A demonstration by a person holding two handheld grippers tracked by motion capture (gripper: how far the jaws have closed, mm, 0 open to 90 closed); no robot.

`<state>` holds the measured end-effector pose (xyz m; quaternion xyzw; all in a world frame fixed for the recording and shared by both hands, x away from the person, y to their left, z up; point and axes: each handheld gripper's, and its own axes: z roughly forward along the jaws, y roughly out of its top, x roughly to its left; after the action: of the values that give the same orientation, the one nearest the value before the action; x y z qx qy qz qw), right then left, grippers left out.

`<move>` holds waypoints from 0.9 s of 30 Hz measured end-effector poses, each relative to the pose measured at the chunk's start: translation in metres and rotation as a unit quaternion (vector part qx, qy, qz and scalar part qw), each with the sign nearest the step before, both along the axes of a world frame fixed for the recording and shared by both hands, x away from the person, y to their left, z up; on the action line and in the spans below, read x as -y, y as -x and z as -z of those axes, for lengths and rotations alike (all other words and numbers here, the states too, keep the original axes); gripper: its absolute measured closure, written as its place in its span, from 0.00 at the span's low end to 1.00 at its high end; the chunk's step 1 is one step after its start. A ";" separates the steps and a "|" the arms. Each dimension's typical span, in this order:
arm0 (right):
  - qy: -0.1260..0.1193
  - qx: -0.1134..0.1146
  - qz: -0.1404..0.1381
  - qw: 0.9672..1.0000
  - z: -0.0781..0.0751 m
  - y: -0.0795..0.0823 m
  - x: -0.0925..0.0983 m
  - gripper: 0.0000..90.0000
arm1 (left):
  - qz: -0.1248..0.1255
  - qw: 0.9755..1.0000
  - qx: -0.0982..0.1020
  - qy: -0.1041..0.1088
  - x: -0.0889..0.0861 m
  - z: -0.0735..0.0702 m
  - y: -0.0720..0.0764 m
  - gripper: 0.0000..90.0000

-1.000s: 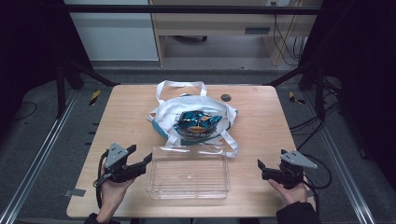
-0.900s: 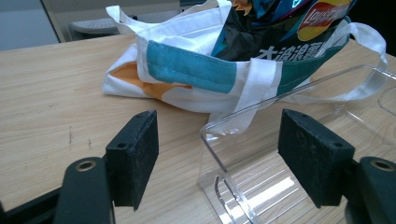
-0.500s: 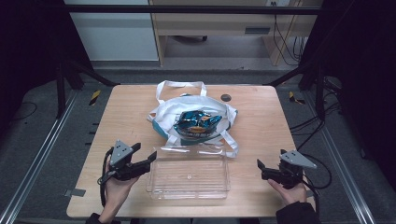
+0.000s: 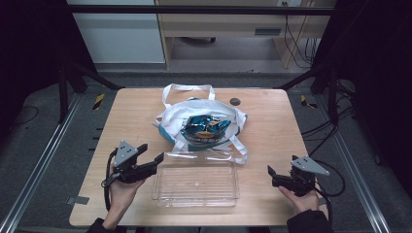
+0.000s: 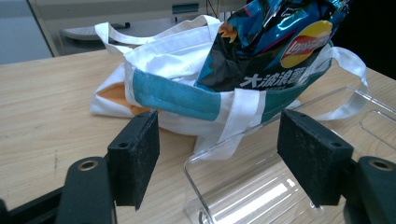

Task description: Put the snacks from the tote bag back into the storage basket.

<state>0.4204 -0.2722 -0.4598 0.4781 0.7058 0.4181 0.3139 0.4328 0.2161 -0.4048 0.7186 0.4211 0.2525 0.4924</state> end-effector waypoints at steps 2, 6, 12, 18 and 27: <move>0.000 0.000 0.000 1.000 0.000 0.000 0.000 0.05 | 0.002 1.000 0.001 -0.001 0.002 -0.002 -0.001 0.33; -0.001 0.001 -0.001 1.000 0.000 0.000 0.000 0.05 | 0.004 1.000 0.003 -0.003 0.006 -0.005 -0.004 0.33; -0.002 0.001 -0.002 1.000 -0.001 0.000 -0.001 0.05 | 0.008 1.000 0.006 -0.004 0.013 -0.007 -0.006 0.33; -0.001 0.001 -0.004 1.000 -0.001 0.000 -0.001 0.05 | 0.011 1.000 0.008 -0.003 0.020 -0.009 -0.009 0.33; -0.002 0.000 -0.006 1.000 0.000 0.000 -0.002 0.05 | 0.017 1.000 0.011 -0.008 0.030 -0.011 -0.014 0.33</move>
<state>0.4203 -0.2707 -0.4596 0.4746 0.7079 0.4214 0.3099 0.4472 0.1862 -0.3936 0.7268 0.4018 0.2556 0.4949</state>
